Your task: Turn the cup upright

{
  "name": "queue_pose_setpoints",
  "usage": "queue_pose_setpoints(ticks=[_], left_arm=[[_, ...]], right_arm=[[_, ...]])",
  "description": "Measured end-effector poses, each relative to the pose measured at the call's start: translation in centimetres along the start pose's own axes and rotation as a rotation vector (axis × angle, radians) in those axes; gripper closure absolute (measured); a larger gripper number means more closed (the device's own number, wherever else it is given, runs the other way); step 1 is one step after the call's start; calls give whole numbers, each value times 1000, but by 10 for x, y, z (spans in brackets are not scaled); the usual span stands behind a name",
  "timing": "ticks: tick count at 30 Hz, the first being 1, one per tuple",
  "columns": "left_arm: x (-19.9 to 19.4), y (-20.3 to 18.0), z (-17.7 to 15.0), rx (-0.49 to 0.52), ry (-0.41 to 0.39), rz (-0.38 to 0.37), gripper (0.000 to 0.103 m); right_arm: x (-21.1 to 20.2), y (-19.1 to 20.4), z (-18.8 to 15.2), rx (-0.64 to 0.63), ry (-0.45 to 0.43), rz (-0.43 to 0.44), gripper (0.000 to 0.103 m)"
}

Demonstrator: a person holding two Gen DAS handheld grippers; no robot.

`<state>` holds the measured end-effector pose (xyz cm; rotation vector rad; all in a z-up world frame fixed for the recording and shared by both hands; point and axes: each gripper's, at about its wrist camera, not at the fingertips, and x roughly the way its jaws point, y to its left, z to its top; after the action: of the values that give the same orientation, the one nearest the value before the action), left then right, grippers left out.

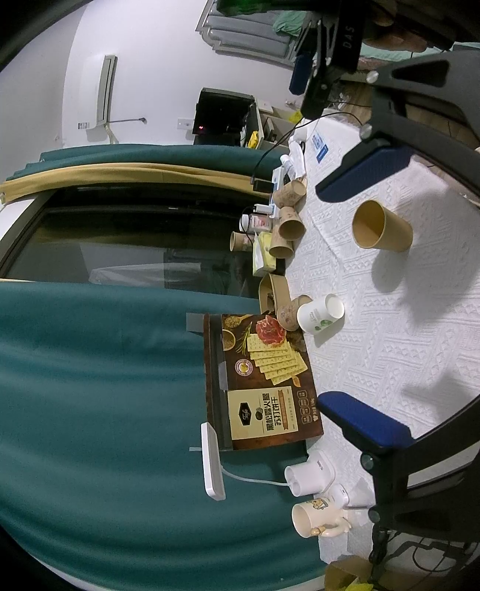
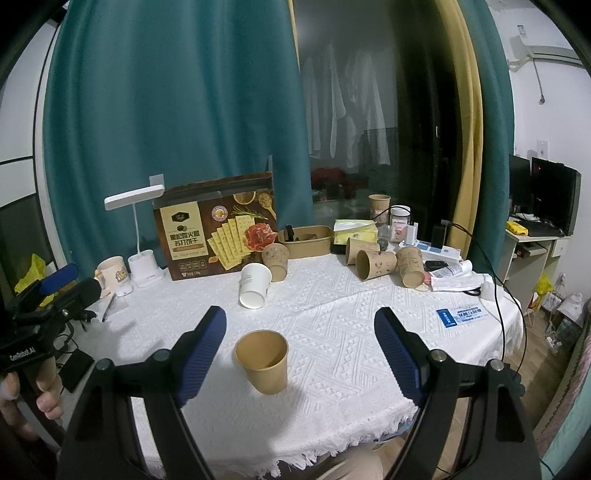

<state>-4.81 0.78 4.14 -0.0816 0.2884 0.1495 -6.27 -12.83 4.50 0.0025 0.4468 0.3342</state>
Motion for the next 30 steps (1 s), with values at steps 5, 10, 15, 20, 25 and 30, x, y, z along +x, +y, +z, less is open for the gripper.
queue_pose_setpoints(ticks=[5,10,15,20,25,30], left_arm=[[0,-1,0,0,-1,0,1],[0,-1,-1,-1,1,3,1],[0,-4,-2,0,1,5,1],[0,-4,-2,-2,2,6,1],[0,-4,-1,-2,1,6,1],[0,-4,-1,-2,2,6,1]], right_arm=[[2,1,-2,1,4,1,22],[4,4,-4,1,6,4,22],[5,4,-5,2,6,4,22],[6,5,-5,1,7,4,22],[5,3,-4,0,6,5,22],[6,4,-4,0,7,5,22]])
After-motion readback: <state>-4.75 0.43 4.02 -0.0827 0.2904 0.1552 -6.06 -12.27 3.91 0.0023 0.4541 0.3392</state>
